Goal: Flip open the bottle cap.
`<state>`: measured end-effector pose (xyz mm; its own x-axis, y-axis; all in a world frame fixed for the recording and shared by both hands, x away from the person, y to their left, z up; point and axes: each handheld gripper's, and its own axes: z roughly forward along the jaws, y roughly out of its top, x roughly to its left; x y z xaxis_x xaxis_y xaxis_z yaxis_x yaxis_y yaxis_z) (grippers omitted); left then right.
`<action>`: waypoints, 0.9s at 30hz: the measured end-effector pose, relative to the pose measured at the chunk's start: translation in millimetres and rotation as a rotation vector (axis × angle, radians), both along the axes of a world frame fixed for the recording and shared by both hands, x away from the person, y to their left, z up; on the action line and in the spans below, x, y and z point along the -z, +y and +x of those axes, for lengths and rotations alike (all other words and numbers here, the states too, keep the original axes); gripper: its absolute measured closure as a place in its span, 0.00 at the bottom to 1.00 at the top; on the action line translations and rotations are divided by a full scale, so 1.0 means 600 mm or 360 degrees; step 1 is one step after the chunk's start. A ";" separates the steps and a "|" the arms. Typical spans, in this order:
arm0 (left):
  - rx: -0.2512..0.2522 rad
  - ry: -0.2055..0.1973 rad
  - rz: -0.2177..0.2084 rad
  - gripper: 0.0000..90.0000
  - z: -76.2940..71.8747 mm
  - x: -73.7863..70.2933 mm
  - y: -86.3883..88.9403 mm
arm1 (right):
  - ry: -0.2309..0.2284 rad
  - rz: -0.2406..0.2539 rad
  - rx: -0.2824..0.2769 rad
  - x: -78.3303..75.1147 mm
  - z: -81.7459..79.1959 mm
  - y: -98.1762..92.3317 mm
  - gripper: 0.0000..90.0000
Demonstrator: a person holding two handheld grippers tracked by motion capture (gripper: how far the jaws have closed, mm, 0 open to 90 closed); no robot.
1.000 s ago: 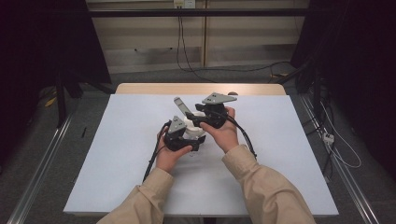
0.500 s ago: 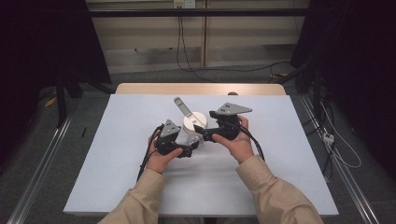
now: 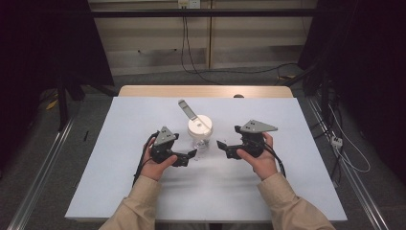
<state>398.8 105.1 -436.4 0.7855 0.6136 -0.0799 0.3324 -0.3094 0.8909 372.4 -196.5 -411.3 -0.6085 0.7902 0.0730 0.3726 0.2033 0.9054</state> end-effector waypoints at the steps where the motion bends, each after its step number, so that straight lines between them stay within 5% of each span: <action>1: 0.0000 -0.0003 0.0006 0.07 -0.001 0.000 0.003 | -0.0002 -0.0011 0.0001 0.003 -0.003 -0.005 0.10; 27: 0.0011 -0.0023 0.0032 0.07 -0.026 0.000 0.059 | 0.0053 -0.0094 0.0035 0.054 -0.072 -0.076 0.07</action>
